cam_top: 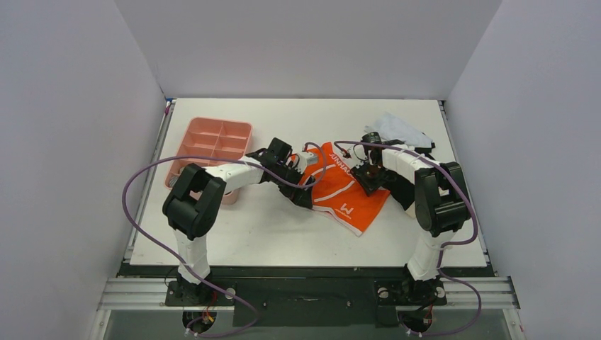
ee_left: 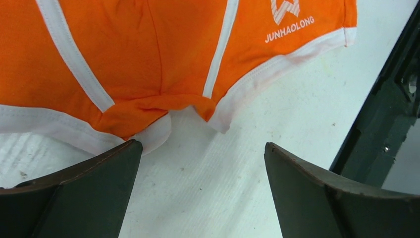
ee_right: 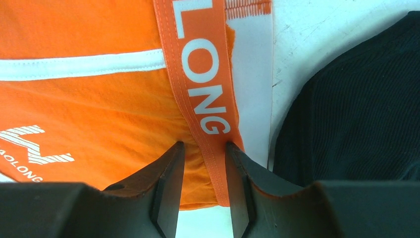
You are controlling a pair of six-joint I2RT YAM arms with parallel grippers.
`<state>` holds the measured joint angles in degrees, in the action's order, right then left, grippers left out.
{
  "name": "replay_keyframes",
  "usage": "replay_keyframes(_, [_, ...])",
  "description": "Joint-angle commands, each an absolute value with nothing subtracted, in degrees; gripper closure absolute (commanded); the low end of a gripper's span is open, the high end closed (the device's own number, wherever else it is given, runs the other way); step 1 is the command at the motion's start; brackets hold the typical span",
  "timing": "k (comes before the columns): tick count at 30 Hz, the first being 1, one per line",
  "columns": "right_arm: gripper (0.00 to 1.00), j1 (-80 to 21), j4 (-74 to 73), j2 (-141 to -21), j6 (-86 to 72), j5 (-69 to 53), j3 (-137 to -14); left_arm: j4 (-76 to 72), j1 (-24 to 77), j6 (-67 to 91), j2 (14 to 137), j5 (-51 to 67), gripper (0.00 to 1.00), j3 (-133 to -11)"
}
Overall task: Roll the underwear
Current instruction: Flatten out the underwear at the center of the board.
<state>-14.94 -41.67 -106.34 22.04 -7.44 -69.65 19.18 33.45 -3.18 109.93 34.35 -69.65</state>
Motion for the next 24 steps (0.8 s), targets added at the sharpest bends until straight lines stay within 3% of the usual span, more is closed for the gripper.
replay_keyframes(1, [0.67, -14.43, -42.72, -104.75, 22.90, -4.48, -69.47, 25.85, 33.56, -5.52, 109.21, 39.41, 0.04, -71.70])
replay_keyframes(4, [0.66, -15.33, -43.96, -103.31, 22.65, -6.16, -70.48, 25.81, 34.11, -4.47, 109.20, 42.75, 0.00, -74.10])
replay_keyframes(9, [0.62, -16.04, -45.72, -99.04, 21.25, -9.56, -71.93, 25.18, 34.55, -2.69, 108.32, 44.03, 0.03, -77.95])
replay_keyframes(15, [0.58, -14.16, -47.48, -94.03, 20.56, -8.96, -72.03, 23.53, 34.39, -4.30, 103.48, 39.57, 0.03, -75.93])
replay_keyframes(19, [0.49, -11.42, -49.62, -91.90, 22.50, -8.34, -70.06, 22.69, 34.27, -5.80, 99.25, 36.19, 0.03, -72.72])
replay_keyframes(24, [0.49, -8.98, -50.31, -88.94, 23.91, -7.46, -66.03, 22.59, 34.27, -7.52, 94.85, 32.00, 0.03, -70.31])
